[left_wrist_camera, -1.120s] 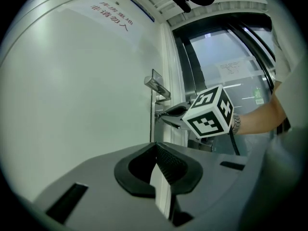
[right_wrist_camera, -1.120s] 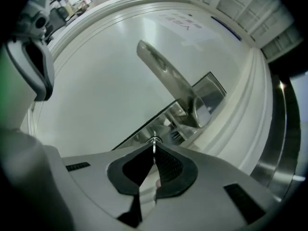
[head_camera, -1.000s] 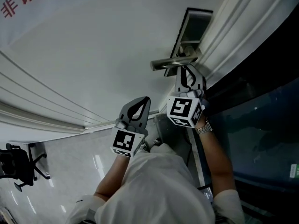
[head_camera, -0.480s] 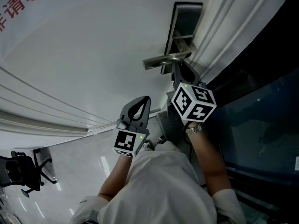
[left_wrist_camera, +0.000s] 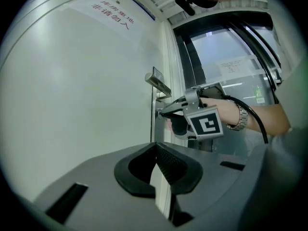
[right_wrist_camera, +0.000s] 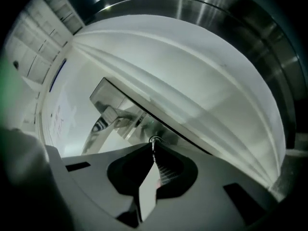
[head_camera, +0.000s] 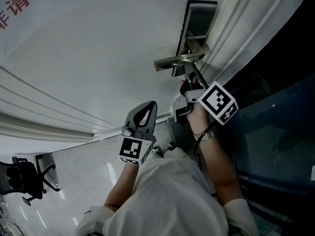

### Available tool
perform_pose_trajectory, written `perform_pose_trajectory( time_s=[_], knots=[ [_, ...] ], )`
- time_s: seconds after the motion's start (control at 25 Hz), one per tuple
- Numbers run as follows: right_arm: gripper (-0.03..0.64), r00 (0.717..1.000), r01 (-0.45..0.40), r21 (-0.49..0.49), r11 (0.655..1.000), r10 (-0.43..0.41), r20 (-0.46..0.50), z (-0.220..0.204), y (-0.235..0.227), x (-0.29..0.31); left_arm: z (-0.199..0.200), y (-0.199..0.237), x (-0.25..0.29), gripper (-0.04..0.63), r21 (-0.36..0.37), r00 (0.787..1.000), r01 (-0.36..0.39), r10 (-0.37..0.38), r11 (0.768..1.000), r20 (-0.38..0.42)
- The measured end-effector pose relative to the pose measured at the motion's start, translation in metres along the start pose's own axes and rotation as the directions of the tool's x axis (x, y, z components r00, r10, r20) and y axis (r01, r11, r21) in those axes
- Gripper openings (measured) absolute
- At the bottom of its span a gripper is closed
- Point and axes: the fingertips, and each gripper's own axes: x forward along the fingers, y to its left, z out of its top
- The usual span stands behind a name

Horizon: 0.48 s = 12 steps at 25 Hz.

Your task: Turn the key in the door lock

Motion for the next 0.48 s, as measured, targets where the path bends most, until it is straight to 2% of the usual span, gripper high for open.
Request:
perform_pose_trajectory(
  time_s=[0.12,0.2,0.32,0.48],
  knots=[
    [0.012,0.999,-0.026,0.144,0.989,0.029,-0.018,-0.001,0.000,0.000,-0.001,-0.001,-0.002,0.006,-0.002,1.000,0.003,-0.003,1.000,-0.001],
    [0.012,0.998,-0.042,0.138,0.990,0.047,-0.038,-0.002,0.002,-0.001,-0.001,-0.002,-0.003,0.006,-0.004,1.000,0.005,-0.005,1.000,-0.001],
    [0.015,0.996,-0.048,-0.031,0.998,0.045,-0.077,-0.008,0.002,-0.006,-0.002,-0.003,-0.004,0.006,-0.004,1.000,0.008,-0.008,1.000,-0.002],
    [0.069,0.992,-0.054,-0.253,0.966,0.022,-0.127,-0.017,0.000,-0.013,-0.002,-0.005,-0.005,0.006,0.001,1.000,0.017,-0.017,1.000,-0.002]
  ],
)
